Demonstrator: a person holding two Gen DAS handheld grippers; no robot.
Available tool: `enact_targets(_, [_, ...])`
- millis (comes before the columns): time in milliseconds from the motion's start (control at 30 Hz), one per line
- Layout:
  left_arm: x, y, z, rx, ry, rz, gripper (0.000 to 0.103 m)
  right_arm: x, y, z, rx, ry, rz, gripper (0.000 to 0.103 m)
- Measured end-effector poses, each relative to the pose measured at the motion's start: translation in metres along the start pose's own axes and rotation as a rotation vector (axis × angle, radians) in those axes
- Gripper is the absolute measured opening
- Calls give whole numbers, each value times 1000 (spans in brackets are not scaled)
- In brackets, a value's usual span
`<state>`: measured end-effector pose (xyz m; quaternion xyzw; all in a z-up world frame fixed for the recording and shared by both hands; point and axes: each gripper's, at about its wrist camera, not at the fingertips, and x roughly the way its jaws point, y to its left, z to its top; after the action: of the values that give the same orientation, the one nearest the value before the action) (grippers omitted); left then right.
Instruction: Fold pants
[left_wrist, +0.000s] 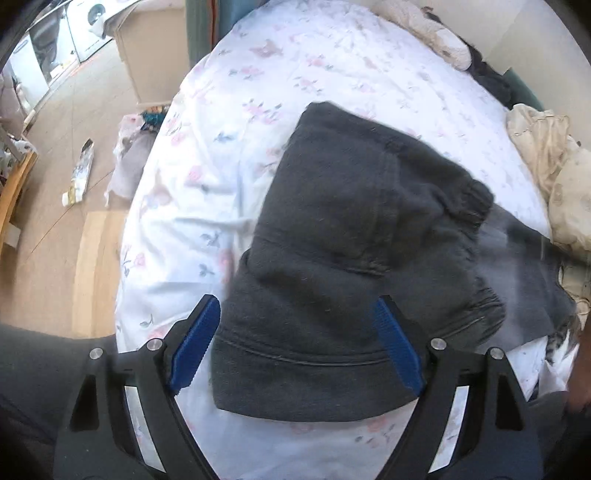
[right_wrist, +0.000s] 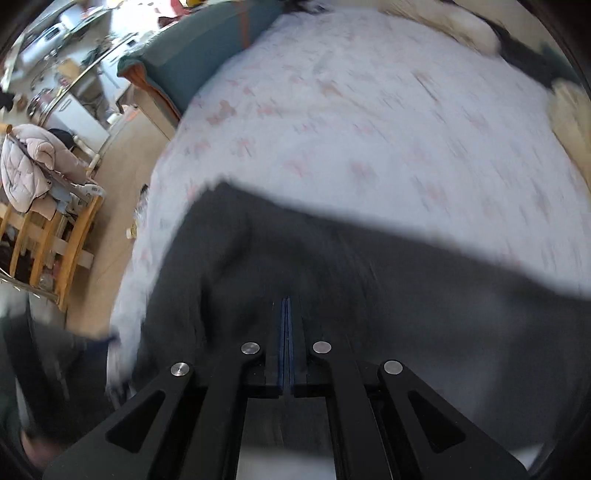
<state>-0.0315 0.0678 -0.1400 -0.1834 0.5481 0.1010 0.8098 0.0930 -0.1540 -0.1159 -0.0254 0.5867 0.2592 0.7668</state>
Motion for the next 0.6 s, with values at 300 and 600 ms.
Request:
enact_targets(300, [-5, -46, -5, 85, -81, -18, 82, 64, -26, -81, 139, 81, -95, 6])
enact_targets(600, [1, -78, -4, 177, -135, -4, 82, -25, -98, -133, 582, -231, 62, 66])
